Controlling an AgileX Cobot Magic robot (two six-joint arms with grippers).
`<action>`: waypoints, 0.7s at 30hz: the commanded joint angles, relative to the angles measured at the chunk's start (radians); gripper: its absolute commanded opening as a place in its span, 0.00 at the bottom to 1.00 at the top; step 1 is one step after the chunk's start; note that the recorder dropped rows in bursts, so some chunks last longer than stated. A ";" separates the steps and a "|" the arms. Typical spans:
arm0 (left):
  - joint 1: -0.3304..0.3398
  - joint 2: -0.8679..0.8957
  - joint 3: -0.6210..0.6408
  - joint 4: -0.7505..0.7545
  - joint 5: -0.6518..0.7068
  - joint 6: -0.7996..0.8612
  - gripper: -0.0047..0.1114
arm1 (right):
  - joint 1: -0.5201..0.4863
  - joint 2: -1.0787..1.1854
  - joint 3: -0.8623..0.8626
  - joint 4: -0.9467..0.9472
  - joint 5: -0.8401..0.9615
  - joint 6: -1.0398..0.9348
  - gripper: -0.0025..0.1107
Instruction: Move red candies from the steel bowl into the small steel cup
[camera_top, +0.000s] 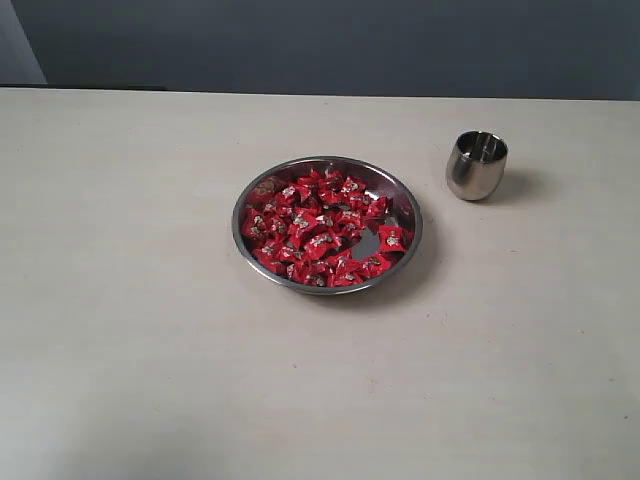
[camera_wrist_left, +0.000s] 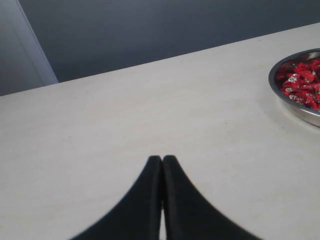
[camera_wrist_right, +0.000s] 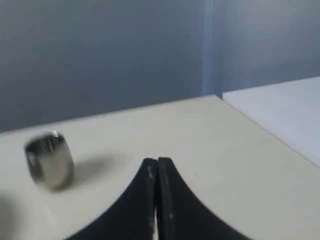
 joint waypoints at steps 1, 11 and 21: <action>0.000 -0.004 -0.001 0.003 -0.007 -0.005 0.04 | -0.004 -0.006 0.001 0.303 -0.273 0.072 0.02; 0.000 -0.004 -0.001 0.003 -0.007 -0.005 0.04 | -0.004 -0.006 0.001 0.471 -0.394 0.310 0.02; 0.000 -0.004 -0.001 0.003 -0.007 -0.005 0.04 | -0.004 -0.006 0.001 0.429 -0.239 0.416 0.02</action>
